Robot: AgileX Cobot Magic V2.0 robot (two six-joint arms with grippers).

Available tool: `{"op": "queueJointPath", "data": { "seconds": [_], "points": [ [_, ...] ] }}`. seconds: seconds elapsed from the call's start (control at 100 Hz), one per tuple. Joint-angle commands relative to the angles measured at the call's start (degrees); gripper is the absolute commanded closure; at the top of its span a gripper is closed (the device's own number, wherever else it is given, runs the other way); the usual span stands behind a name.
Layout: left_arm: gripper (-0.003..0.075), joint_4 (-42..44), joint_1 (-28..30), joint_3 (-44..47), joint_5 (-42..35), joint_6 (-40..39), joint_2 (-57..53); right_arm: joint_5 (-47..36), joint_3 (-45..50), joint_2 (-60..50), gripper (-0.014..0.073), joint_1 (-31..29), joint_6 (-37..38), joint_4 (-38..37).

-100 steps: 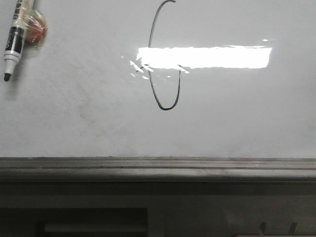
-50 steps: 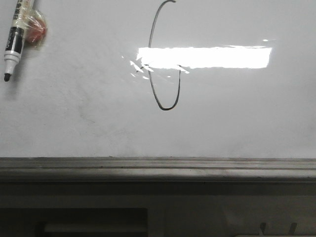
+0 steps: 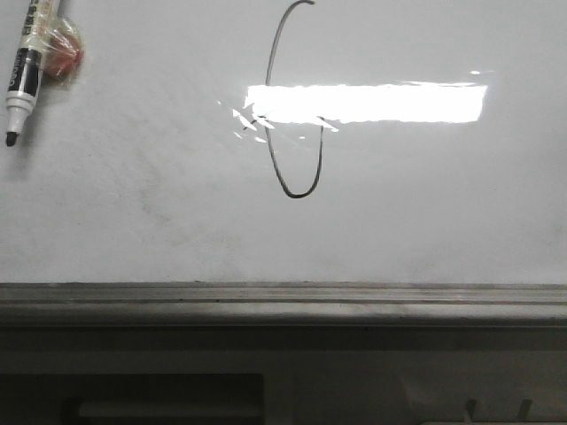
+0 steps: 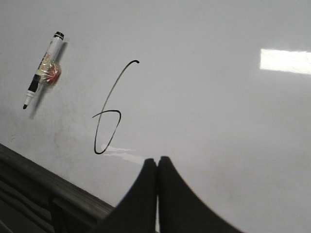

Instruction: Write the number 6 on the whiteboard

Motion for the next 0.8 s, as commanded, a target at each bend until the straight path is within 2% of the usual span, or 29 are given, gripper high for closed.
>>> {"op": "queueJointPath", "data": {
  "seconds": [0.0,0.21,0.79],
  "points": [
    [0.0740,0.64,0.19,2.83,-3.56,-1.45,-1.82,-3.86,-1.55,0.58,0.0661,-0.41,-0.40,1.04],
    [0.0740,0.53,-2.12,2.83,-2.48,-1.45,-1.82,-3.86,-1.55,0.58,0.0661,-0.41,-0.40,1.04],
    [0.0740,-0.07,-1.99,2.83,-1.65,-1.45,-1.82,-3.86,-1.55,0.58,0.0661,-0.41,-0.40,1.04]
  ]
}}
